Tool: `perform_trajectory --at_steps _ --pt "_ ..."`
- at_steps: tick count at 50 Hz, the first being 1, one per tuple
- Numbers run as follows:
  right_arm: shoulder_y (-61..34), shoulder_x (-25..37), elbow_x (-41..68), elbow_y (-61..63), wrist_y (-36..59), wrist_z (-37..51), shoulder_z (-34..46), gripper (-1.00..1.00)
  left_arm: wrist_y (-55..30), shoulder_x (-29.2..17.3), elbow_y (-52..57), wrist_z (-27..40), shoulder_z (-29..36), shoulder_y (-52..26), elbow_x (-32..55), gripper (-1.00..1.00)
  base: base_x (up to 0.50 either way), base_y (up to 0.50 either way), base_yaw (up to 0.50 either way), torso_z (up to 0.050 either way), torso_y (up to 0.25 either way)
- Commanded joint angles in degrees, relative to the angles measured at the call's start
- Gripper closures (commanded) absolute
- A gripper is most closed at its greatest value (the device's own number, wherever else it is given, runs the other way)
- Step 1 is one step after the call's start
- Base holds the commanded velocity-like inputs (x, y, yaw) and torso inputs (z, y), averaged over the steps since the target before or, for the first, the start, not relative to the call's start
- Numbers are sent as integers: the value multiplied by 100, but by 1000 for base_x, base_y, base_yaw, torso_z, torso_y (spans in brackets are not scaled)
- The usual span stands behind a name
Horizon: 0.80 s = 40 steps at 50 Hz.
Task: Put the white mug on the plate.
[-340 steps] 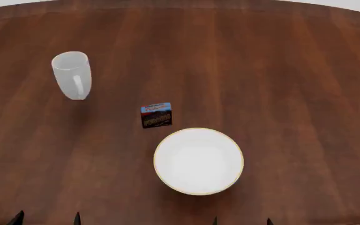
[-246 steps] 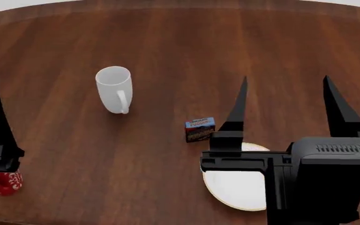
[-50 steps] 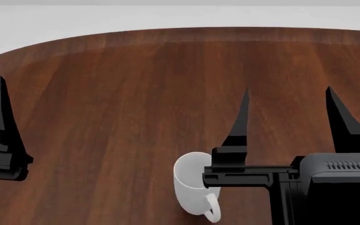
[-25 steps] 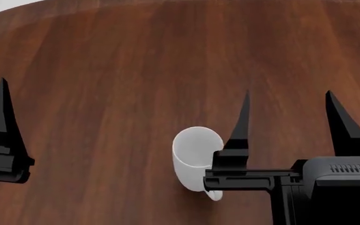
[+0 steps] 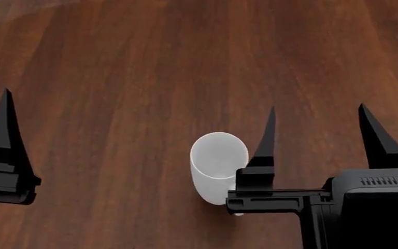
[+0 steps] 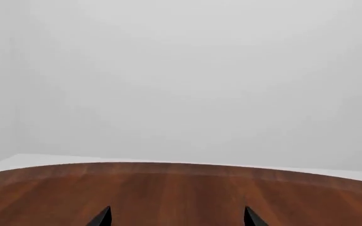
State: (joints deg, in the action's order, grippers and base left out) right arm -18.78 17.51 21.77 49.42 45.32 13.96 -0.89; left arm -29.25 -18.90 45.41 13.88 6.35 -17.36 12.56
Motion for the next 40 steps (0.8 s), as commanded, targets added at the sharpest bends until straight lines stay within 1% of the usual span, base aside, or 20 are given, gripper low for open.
perform_trajectory --at_steps 1,9,12,15,17,21,23,24,27,32,40 --pt "-329 95 234 138 665 120 -48 -100 51 1 -68 18 18 5 26 -100 0 0 0 0 0" --pt "-1087 113 729 145 1902 261 -228 -100 137 -5 -148 18 -3 30 53 -100 0 0 0 0 0" --pt "-1237 95 804 67 2076 276 -223 -100 168 -4 -178 20 -8 33 62 -100 0 0 0 0 0" --pt "-1453 63 1009 -9 2475 263 -292 -100 206 -5 -214 17 6 36 58 -100 0 0 0 0 0" --pt "-1537 78 1012 -46 2552 294 -263 -100 195 -9 -221 21 13 19 61 -100 0 0 0 0 0" --pt "-1893 118 1163 -188 3065 311 -199 -100 208 -15 -237 26 22 5 61 -100 0 0 0 0 0" --pt "-1992 134 1201 -252 3130 283 -167 -100 211 -16 -250 29 27 -4 63 -100 0 0 0 0 0" --pt "-2102 142 1257 -308 3342 288 -138 -100 216 -18 -258 33 34 -5 54 -100 0 0 0 0 0" --pt "-2170 196 1194 -481 3189 245 -40 -100 239 -10 -272 42 34 -9 63 -100 0 0 0 0 0" --pt "-2380 181 1339 -763 3351 121 -113 -100 247 -1 -298 60 83 -23 43 -100 0 0 0 0 0" --pt "-2701 403 1509 -1005 3640 -88 71 -100 209 -14 -283 94 105 -34 42 -100 0 0 0 0 0"
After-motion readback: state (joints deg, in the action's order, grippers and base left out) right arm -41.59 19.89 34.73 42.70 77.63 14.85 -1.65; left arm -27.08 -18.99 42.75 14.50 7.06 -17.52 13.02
